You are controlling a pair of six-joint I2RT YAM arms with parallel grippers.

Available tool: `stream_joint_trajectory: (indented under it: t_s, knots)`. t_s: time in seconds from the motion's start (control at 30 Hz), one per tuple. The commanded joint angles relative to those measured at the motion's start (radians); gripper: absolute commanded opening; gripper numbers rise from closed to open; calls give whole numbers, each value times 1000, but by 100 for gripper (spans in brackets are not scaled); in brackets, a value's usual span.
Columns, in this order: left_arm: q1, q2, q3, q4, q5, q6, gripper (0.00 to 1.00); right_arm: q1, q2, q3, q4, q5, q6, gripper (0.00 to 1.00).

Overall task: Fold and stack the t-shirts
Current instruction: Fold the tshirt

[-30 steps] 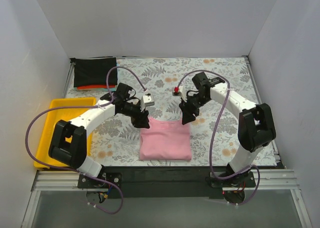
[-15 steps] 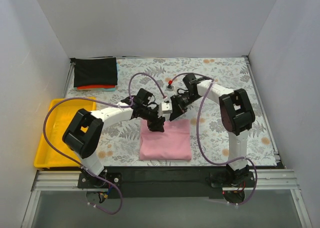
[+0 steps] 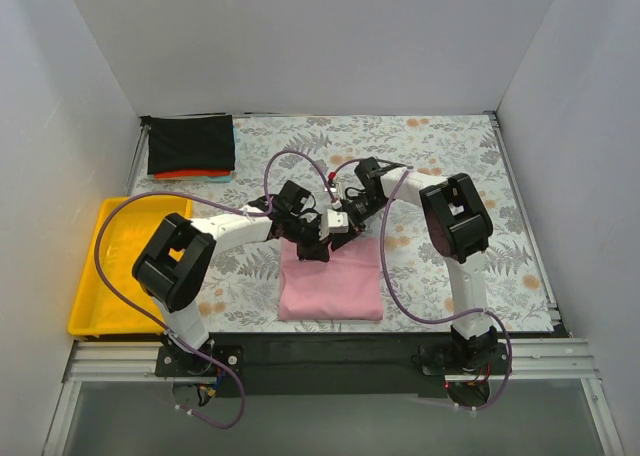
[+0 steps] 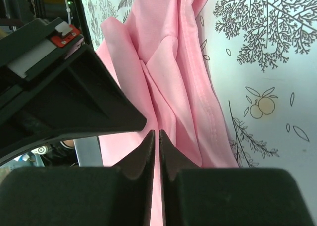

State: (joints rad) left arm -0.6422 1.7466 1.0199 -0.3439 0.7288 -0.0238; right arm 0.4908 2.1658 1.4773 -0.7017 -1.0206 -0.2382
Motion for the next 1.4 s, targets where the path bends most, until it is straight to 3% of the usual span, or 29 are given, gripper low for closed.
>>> stream_joint_trajectory:
  t_s: [0.0,0.17,0.5,1.03,1.37]
  knots:
    - [-14,-35,6,3,6,21,0,9,40,38,25,-26,16,11]
    - [-24,-65,-6,-1,-12,67,0,17,88,60,21,10,-6,11]
    - [-25,-153,-49,143,-138,108,0,29,135,28,5,1,-69,11]
    - [4,-110,-84,370,-239,191,0,28,137,44,-27,-26,-105,11]
    - [3,-140,-165,433,-298,226,0,28,103,95,-50,50,-93,17]
